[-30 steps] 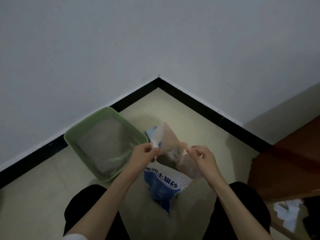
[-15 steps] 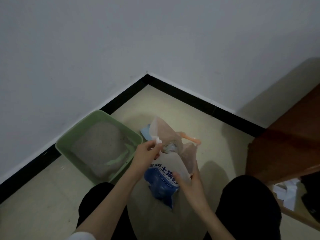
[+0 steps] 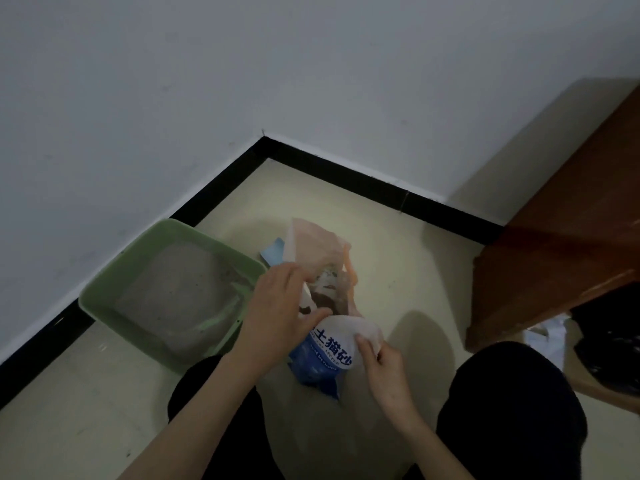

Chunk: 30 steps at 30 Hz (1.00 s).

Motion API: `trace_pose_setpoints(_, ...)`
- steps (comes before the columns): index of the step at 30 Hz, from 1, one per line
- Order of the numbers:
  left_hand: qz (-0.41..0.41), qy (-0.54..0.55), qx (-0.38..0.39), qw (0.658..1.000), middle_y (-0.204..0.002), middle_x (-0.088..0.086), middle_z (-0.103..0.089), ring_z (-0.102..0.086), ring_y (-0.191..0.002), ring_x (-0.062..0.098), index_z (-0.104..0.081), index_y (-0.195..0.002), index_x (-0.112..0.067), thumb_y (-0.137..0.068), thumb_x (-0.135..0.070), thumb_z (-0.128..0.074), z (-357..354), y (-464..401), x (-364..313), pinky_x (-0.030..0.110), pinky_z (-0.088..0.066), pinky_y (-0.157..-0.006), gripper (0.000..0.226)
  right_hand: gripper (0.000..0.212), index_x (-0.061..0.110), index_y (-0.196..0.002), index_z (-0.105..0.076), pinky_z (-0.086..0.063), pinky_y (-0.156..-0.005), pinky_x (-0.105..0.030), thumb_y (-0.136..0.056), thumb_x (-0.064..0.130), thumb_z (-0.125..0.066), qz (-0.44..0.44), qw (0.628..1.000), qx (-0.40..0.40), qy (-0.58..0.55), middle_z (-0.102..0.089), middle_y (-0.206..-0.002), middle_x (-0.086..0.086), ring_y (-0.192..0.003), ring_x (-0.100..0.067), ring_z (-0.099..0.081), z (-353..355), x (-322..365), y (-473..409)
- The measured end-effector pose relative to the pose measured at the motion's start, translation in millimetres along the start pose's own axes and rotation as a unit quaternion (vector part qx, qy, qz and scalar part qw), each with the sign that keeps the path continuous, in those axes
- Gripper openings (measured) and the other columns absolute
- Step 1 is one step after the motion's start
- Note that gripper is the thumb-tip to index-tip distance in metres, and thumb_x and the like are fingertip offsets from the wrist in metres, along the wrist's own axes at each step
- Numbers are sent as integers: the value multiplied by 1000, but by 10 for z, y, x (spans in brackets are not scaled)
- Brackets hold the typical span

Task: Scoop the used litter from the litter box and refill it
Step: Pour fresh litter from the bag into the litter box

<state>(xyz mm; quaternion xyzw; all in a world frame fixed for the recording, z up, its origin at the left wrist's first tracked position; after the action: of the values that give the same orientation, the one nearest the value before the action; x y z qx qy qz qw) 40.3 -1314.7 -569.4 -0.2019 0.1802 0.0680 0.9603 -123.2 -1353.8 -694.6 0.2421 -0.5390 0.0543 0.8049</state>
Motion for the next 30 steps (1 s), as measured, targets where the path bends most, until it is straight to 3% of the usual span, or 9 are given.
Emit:
trace_pose_setpoints(2, -160, -80, 83, 980, -130, 6, -52, -44, -126, 33, -44, -121, -22, -68, -24, -76, -226, 20, -363, 48, -38, -100, 62, 33, 23, -60, -50, -32, -46, -13, -92, 17, -55, 3, 1000, -12, -12, -50, -40, 9, -42, 2, -46, 29, -48, 41)
trace_pose_setpoints(4, -246, -124, 203, 940, -148, 1, -35, -13, -143, 29, -41, -134, -23, -74, -6, -64, -560, 94, -588, 58, -9, -113, 66, 39, 22, -53, -48, -32, -50, -19, -89, 14, -60, -1, 999, -37, -29, -49, -40, 12, -42, 1, -42, 95, -113, 90)
trace_pose_setpoints(7, -226, -135, 263, 928, -131, 5, -53, -24, -140, 24, -58, -119, -16, -75, 5, -55, -842, 22, -523, 54, 10, -113, 48, 24, 2, -61, -64, -39, -57, -25, -84, 9, -66, 8, 993, -84, -80, -60, -56, 1, -55, -6, -48, 197, -204, 206)
trace_pose_setpoints(10, -230, -90, 167, 955, -74, 0, -67, -61, -93, 19, -68, -68, -16, -52, 2, -75, -757, -162, -438, 49, -13, -115, 25, 12, 3, -76, -67, -42, -57, -17, -85, 10, -65, 8, 994, -79, -73, -64, -67, -2, -61, -11, -55, 153, -263, 242)
trace_pose_setpoints(14, -135, 46, 103, 984, -63, 1, -62, -48, -83, 16, -64, -60, -12, -60, -2, -71, -573, -245, -159, 45, -49, -79, 13, 43, 21, -120, -57, -47, -89, -26, -79, 25, -69, -3, 1000, 14, 14, -62, -115, 12, -106, -9, -58, -168, -515, 74)
trace_pose_setpoints(19, -82, 92, 114, 986, -73, 0, -67, -57, -79, 25, -67, -69, -12, -72, -16, -39, -599, -195, 76, 46, -47, -74, 29, 78, 11, -135, -42, -38, -79, 2, -71, 35, -79, -6, 995, 77, 61, -53, -124, 9, -114, -12, -53, -572, -787, -185)
trace_pose_setpoints(22, -74, 107, 105, 986, -70, 1, -66, -55, -76, 21, -66, -67, -11, -71, -16, -38, -580, -172, 72, 42, -46, -68, 28, 91, 13, -135, -44, -44, -85, -5, -62, 60, -75, -30, 997, 55, 45, -58, -127, 2, -113, -12, -57, -726, -1230, -378)
trace_pose_setpoints(25, -82, 105, 93, 987, -67, 1, -64, -46, -76, 13, -65, -64, -10, -68, -12, -39, -536, -167, 51, 33, -42, -67, 26, 75, 6, -127, -53, -51, -81, -21, -71, 53, -71, -47, 997, 29, 54, -64, -118, -8, -105, -24, -62, -817, -1301, -414)
trace_pose_setpoints(30, -87, 58, 105, 989, -66, -3, -63, -43, -75, 9, -62, -65, -13, -67, -11, -36, -521, -126, 92, 24, -31, -76, 26, 100, 9, -121, -56, -54, -73, -35, -66, 88, -29, -58, 990, -25, 125, -66, -111, -9, -94, -26, -63, -971, -1648, -483)
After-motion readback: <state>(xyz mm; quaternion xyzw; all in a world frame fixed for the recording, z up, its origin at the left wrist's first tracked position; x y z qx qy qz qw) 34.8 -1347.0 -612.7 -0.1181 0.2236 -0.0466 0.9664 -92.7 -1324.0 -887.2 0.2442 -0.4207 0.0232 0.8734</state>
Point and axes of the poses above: each hand's wrist, its own y-axis away from the middle knuckle, its own z-axis out of the back of the hand, x = y × z, the point moved 8 cm from there along -y, towards the middle knuckle
